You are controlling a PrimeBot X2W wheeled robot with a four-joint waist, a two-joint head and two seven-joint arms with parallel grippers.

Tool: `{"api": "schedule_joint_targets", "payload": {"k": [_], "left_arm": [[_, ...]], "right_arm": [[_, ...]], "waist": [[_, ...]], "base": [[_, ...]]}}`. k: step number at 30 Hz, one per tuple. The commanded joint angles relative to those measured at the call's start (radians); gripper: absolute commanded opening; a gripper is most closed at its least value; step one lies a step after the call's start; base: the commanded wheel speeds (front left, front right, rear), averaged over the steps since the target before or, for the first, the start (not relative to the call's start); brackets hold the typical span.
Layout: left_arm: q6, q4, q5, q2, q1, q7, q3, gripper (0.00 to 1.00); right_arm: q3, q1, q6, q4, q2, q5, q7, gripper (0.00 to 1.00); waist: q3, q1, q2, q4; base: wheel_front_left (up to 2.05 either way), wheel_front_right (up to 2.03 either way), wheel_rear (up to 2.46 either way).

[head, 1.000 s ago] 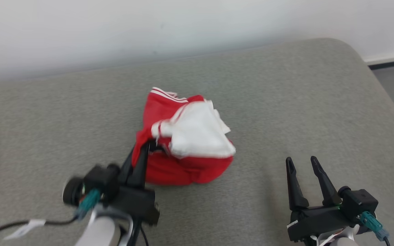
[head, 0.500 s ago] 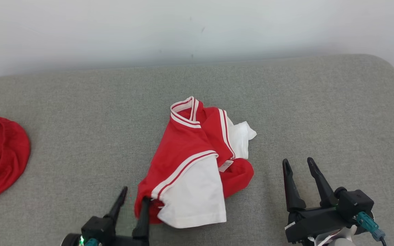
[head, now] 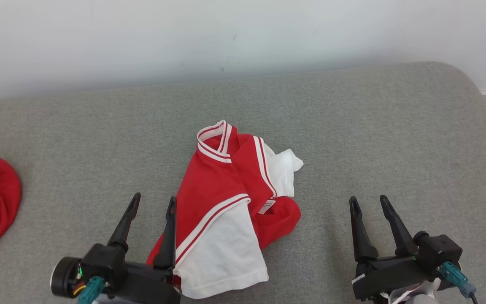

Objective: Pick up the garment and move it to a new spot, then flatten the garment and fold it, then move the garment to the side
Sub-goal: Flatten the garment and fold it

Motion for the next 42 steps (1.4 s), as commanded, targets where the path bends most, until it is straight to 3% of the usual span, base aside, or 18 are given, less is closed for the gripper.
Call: {"api": "schedule_joint_targets", "payload": {"k": [1, 7, 17, 24, 29, 30, 31, 32, 33, 42], "left_arm": [[0.006, 0.002, 0.005, 0.006, 0.023, 0.008, 0.0, 1.0], [-0.021, 0.031, 0.009, 0.019, 0.007, 0.05, -0.035, 1.0], [-0.093, 0.165, 0.054, -0.032, -0.173, 0.116, -0.136, 1.0], [-0.073, 0.312, 0.102, -0.029, -0.245, 0.138, -0.16, 1.0], [-0.063, 0.376, 0.096, -0.028, -0.245, 0.126, -0.156, 1.0], [-0.064, 0.387, 0.09, -0.03, -0.244, 0.121, -0.153, 0.95], [-0.062, 0.397, 0.086, -0.032, -0.244, 0.118, -0.15, 0.48], [-0.061, 0.405, 0.083, -0.032, -0.244, 0.113, -0.147, 0.33], [-0.062, 0.41, 0.075, -0.034, -0.245, 0.106, -0.142, 0.0], [-0.088, 0.355, 0.006, -0.065, -0.241, 0.042, -0.109, 0.0]], "right_arm": [[-0.002, 0.005, 0.003, -0.001, -0.001, 0.005, -0.003, 1.0], [0.0, -0.002, 0.003, -0.001, -0.001, 0.003, -0.003, 1.0], [0.026, -0.025, 0.003, 0.005, -0.001, 0.03, -0.003, 1.0], [0.028, -0.03, 0.003, 0.003, -0.001, 0.052, -0.003, 1.0], [0.017, -0.025, 0.003, 0.0, -0.001, 0.056, -0.003, 1.0], [0.014, -0.024, 0.003, -0.001, 0.0, 0.055, -0.003, 1.0], [0.009, -0.023, 0.003, 0.0, -0.001, 0.053, -0.003, 1.0], [0.009, -0.024, 0.003, 0.0, -0.001, 0.051, -0.003, 1.0], [0.009, -0.027, 0.003, 0.0, -0.001, 0.049, -0.003, 1.0], [0.002, -0.009, 0.003, 0.003, -0.001, 0.038, -0.003, 1.0]], "waist": [[0.003, 0.0001, 0.0, -0.01], [0.009, 0.0001, 0.0, -0.027], [0.042, 0.0001, 0.0, -0.125], [0.067, 0.0001, 0.0, -0.202], [0.075, 0.0001, 0.0, -0.211], [0.074, 0.0001, 0.0, -0.21], [0.072, 0.0001, 0.0, -0.205], [0.07, 0.0001, 0.0, -0.202], [0.068, 0.0001, 0.0, -0.198], [0.035, 0.0001, 0.0, -0.144]], "base": [[0.0, 0.0, 0.0], [0.0, 0.0, 0.0], [0.0, 0.0, 0.0], [0.0, 0.0, 0.0], [0.0, 0.0, 0.0], [0.0, 0.0, 0.0], [0.0, 0.0, 0.0], [0.0, 0.0, 0.0], [0.0, 0.0, 0.0], [0.0, 0.0, 0.0]]}}
